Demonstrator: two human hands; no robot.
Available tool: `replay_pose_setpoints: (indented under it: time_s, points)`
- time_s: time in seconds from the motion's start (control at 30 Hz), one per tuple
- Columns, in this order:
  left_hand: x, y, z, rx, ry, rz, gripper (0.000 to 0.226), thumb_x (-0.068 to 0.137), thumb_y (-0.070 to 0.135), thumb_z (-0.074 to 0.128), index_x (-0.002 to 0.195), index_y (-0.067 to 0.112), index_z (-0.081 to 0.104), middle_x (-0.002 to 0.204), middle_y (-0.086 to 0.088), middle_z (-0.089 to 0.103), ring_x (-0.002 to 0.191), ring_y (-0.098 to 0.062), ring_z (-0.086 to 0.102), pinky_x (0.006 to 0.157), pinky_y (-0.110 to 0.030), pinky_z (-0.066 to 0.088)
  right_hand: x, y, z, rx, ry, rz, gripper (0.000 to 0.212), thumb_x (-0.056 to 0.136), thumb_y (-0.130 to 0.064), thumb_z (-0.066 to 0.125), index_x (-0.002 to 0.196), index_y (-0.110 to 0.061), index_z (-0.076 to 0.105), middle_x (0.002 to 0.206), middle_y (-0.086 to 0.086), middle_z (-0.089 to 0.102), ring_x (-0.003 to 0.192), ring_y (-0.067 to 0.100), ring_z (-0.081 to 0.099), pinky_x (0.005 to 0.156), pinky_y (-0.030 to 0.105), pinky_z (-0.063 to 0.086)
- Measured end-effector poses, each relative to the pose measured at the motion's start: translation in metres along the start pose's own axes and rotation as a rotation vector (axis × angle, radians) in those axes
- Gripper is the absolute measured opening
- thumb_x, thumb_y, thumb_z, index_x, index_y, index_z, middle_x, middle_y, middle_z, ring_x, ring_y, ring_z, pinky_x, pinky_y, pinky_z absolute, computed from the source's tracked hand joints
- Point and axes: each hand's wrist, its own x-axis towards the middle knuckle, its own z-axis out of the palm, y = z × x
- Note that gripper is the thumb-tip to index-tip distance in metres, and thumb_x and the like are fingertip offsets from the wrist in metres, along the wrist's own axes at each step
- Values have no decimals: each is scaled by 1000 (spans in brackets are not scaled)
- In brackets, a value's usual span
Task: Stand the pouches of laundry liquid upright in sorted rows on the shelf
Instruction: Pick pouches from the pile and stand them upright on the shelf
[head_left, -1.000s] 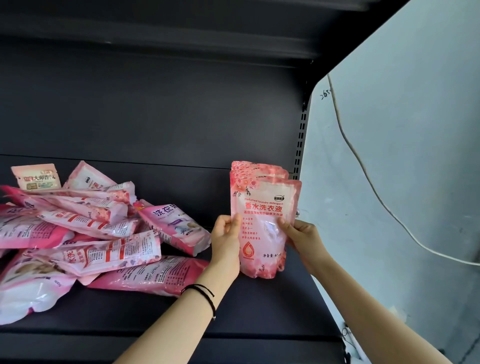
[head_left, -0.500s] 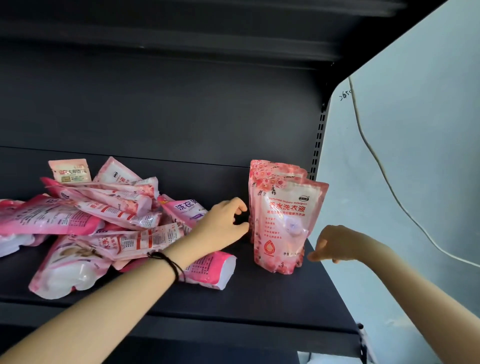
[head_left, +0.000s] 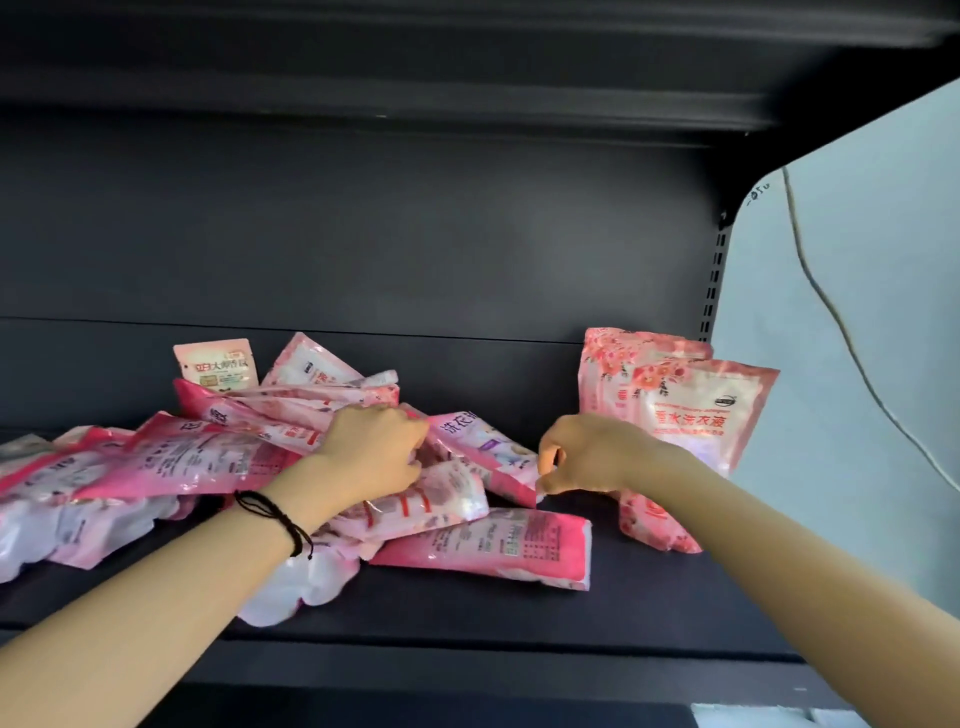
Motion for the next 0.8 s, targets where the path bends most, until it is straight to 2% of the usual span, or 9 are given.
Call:
replay_pose_setpoints:
  time_s: [0.17, 0.3, 0.43, 0.53, 0.63, 0.7, 0.8]
  points:
    - [7, -28, 12, -173, -14, -10, 16, 87, 31, 50, 95, 20, 59, 102, 2, 61, 92, -21, 58, 70, -31, 45, 48, -35, 10, 33, 57, 63, 23, 80, -41, 68, 95, -24, 71, 102, -3, 69, 93, 20, 66, 82, 37, 55]
    - [22, -32, 20, -205, 55, -15, 16, 88, 28, 52, 98, 18, 60, 103, 0, 59, 97, -22, 57, 71, -31, 43, 78, -55, 14, 90, 153, 81, 30, 79, -47, 63, 92, -21, 71, 95, -3, 70, 90, 22, 67, 79, 35, 55]
    - [37, -37, 31, -250, 41, -75, 18, 87, 33, 53, 97, 20, 61, 105, 1, 60, 97, -21, 58, 70, -29, 44, 110, -81, 21, 77, 210, 102, 37, 81, -54, 60, 93, -21, 72, 91, 0, 69, 83, 24, 66, 73, 32, 53]
    - [43, -41, 38, -271, 20, -94, 18, 86, 35, 53, 94, 21, 61, 102, 2, 59, 95, -20, 59, 71, -30, 46, 129, -93, 32, -16, 183, 94, 25, 83, -37, 65, 95, -15, 67, 83, 1, 61, 75, 24, 59, 65, 31, 45]
    - [48, -43, 42, -327, -57, -112, 17, 86, 35, 53, 93, 23, 63, 99, 3, 61, 90, -18, 60, 72, -32, 50, 143, -87, 40, -44, 247, 94, 10, 85, -22, 63, 89, -13, 67, 73, 0, 55, 74, 26, 62, 61, 29, 43]
    - [56, -43, 41, -412, -97, -146, 21, 86, 34, 53, 84, 17, 63, 88, 0, 63, 80, -20, 61, 64, -31, 47, 144, -80, 37, 53, 289, 120, 11, 83, -22, 65, 85, -12, 70, 75, 3, 60, 72, 27, 64, 61, 29, 48]
    - [66, -38, 35, -551, -114, -237, 41, 90, 37, 50, 59, 10, 46, 63, -6, 54, 63, -31, 58, 54, -30, 38, 138, -70, 28, 219, 351, 167, 13, 79, -23, 66, 81, -11, 72, 79, 7, 67, 74, 29, 66, 66, 32, 55]
